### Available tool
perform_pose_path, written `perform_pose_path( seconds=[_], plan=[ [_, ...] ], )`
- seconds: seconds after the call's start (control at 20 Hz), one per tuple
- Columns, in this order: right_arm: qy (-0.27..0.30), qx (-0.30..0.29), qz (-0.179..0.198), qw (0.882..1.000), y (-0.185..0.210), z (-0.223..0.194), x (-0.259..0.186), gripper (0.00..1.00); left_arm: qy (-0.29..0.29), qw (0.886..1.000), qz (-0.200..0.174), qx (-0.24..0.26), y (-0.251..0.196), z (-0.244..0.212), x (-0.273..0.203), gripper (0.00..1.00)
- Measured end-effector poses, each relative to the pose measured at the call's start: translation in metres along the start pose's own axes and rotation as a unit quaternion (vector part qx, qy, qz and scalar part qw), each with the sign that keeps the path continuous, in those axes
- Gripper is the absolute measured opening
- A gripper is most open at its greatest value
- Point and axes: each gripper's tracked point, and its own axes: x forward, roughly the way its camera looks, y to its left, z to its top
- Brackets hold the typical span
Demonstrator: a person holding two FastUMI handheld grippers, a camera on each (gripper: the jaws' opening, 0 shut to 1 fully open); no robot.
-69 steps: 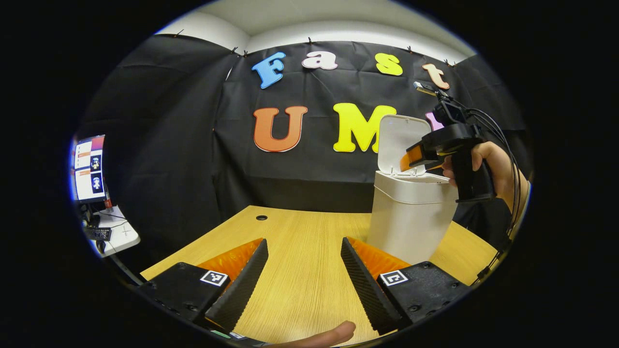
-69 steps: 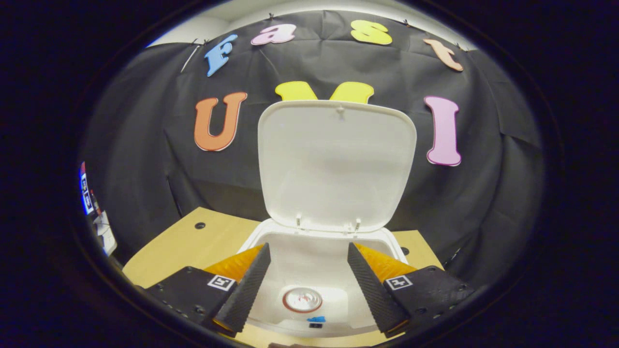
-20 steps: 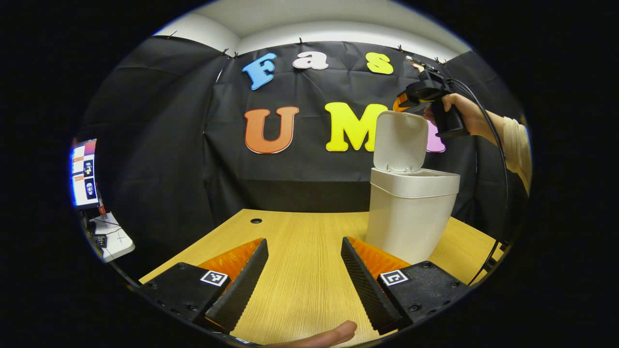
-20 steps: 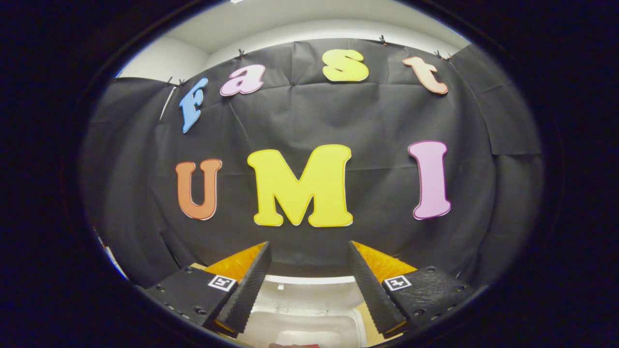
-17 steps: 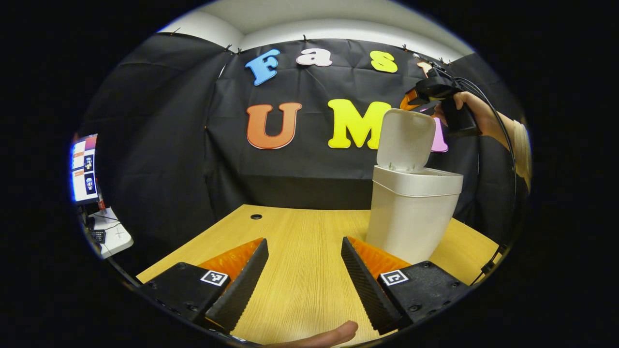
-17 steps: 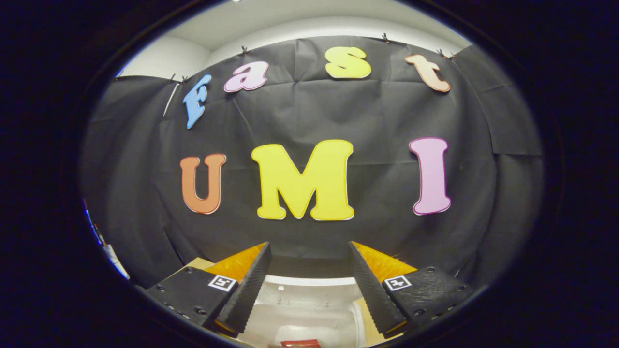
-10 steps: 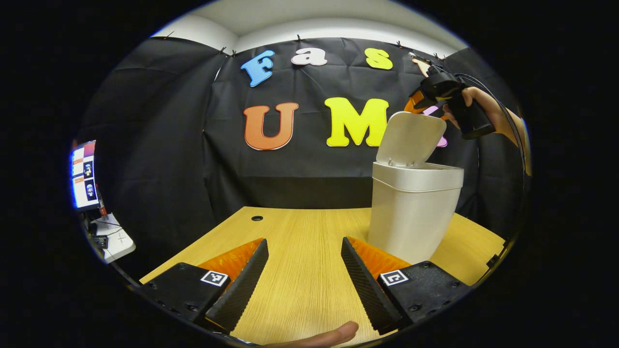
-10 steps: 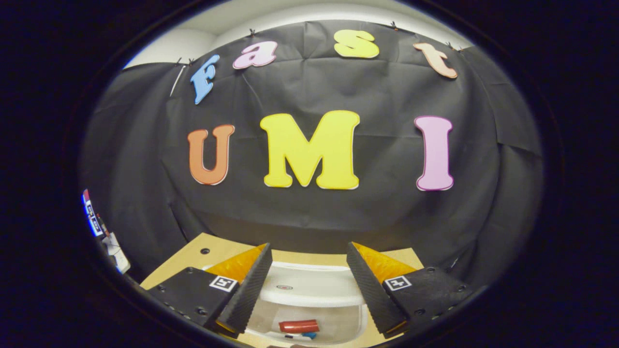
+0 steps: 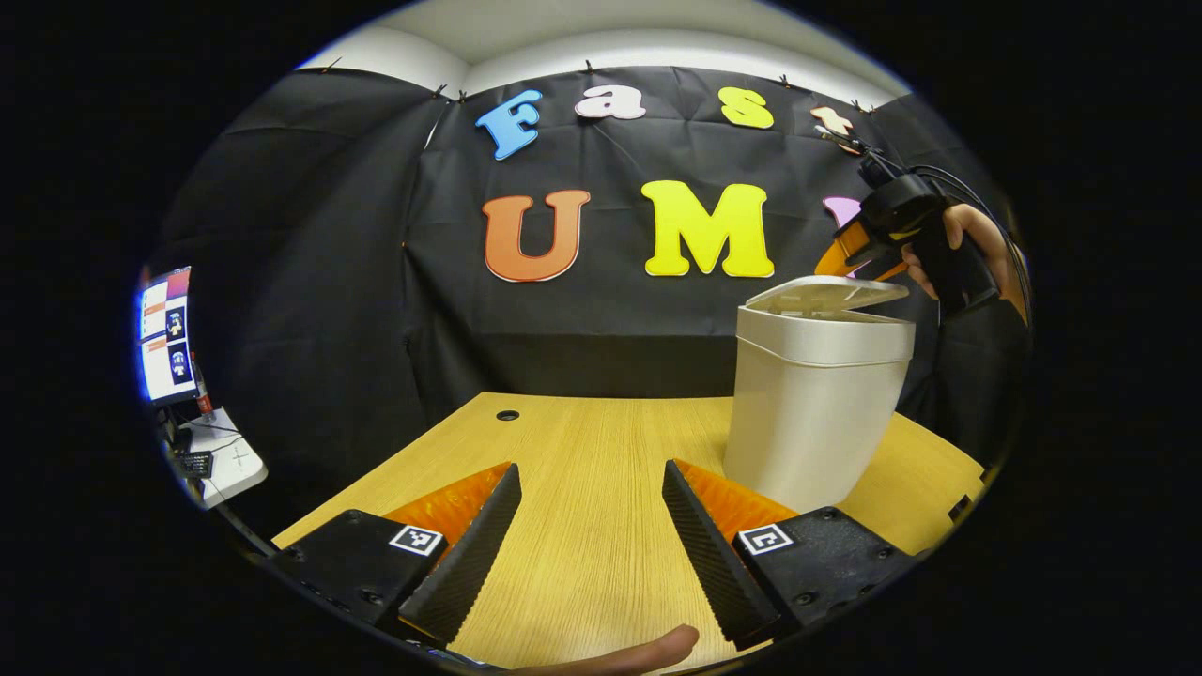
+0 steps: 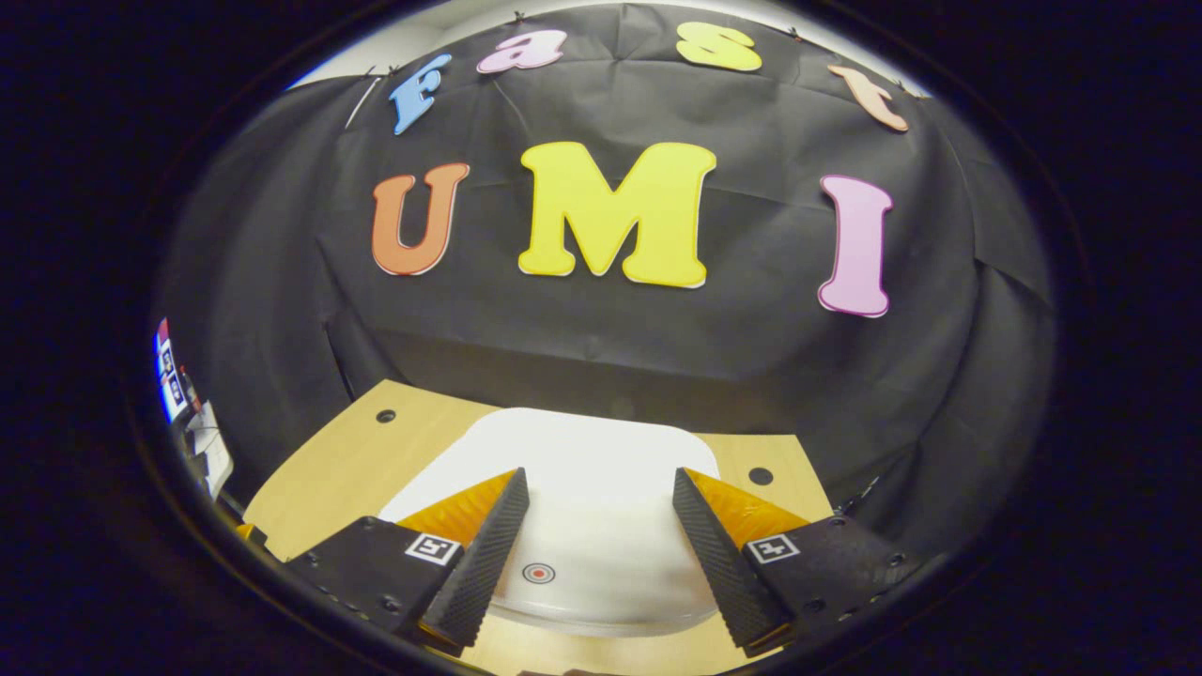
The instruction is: Press the lid of the desktop garbage bin to open it, pick up the crumpled paper on the desktop and throw it into the bin, then pick up the pop can on the desktop and drop it into the bin, and finally close the garbage bin lid.
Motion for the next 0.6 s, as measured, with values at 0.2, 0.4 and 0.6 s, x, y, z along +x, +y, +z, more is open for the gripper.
perform_pose_path(
  seconds=[0.2, 0.4, 0.6],
  plan=[
    [0.013, 0.009, -0.001, 1.0, 0.004, -0.023, -0.005, 0.95, 0.005, 1.0, 0.006, 0.004, 0.001, -0.002, 0.002, 0.98],
    [0.008, 0.039, -0.002, 0.999, 0.003, -0.031, -0.018, 0.96, 0.003, 1.0, 0.003, 0.005, -0.001, -0.001, 0.001, 0.98],
    [-0.019, 0.034, -0.005, 0.999, 0.003, -0.034, -0.021, 0.95, 0.009, 1.0, 0.002, 0.006, -0.003, -0.005, 0.003, 0.98]
  ],
)
